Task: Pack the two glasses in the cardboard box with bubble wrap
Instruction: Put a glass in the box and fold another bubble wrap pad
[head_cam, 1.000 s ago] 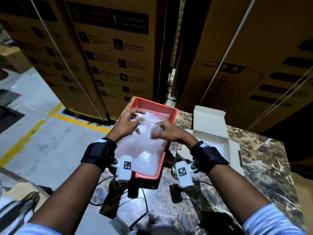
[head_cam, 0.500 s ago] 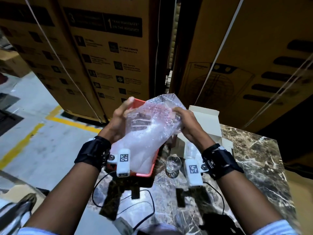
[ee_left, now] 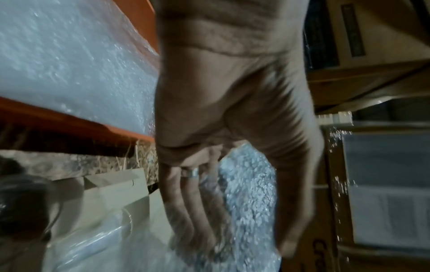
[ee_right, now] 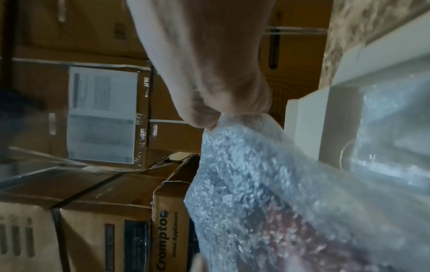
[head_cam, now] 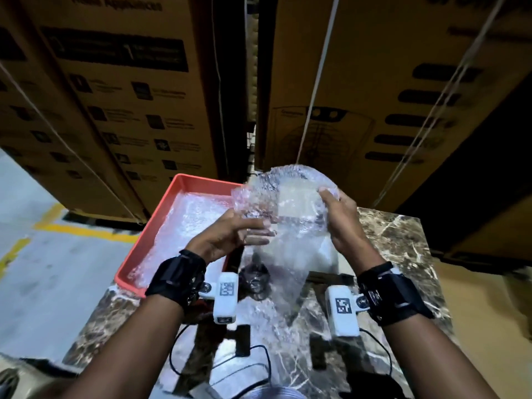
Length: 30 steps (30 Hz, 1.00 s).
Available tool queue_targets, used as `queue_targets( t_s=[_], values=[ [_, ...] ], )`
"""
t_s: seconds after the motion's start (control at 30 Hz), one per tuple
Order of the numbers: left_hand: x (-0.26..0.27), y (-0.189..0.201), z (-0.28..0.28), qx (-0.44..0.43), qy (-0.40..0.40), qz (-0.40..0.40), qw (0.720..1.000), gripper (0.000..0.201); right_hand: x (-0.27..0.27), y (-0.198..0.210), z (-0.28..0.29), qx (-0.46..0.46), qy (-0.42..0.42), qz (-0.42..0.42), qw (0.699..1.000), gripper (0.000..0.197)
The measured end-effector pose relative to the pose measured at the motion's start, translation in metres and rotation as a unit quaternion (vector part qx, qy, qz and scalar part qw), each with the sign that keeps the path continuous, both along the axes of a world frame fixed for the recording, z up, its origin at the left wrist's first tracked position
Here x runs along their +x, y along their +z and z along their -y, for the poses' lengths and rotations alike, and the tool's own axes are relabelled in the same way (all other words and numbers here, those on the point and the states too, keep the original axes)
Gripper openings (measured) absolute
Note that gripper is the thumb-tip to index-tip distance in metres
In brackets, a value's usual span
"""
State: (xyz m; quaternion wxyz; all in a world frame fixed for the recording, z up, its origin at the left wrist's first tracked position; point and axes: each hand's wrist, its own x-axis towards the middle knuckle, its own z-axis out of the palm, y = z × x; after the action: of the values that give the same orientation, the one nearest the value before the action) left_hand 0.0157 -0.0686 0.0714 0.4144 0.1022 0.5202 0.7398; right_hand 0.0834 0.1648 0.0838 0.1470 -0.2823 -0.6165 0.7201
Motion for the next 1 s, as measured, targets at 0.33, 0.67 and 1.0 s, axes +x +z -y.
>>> queue_targets(
  t_s=[0.33, 0.67, 1.0],
  values=[
    [0.033, -0.025, -0.076, -0.093, 0.070, -0.031, 0.993, 0.013, 0.099, -0.019, -0.082, 0.041, 0.020, 0.063, 0.997, 0.021],
    [0.073, -0.030, -0.113, -0.123, 0.073, -0.087, 0.986, 0.024, 0.195, -0.034, -0.129, -0.097, 0.166, 0.053, 0.980, 0.046],
    [0.110, -0.066, -0.131, -0.197, 0.014, -0.169, 0.966, 0.036, 0.249, -0.065, -0.152, -0.167, 0.010, 0.002, 0.986, 0.049]
  ],
)
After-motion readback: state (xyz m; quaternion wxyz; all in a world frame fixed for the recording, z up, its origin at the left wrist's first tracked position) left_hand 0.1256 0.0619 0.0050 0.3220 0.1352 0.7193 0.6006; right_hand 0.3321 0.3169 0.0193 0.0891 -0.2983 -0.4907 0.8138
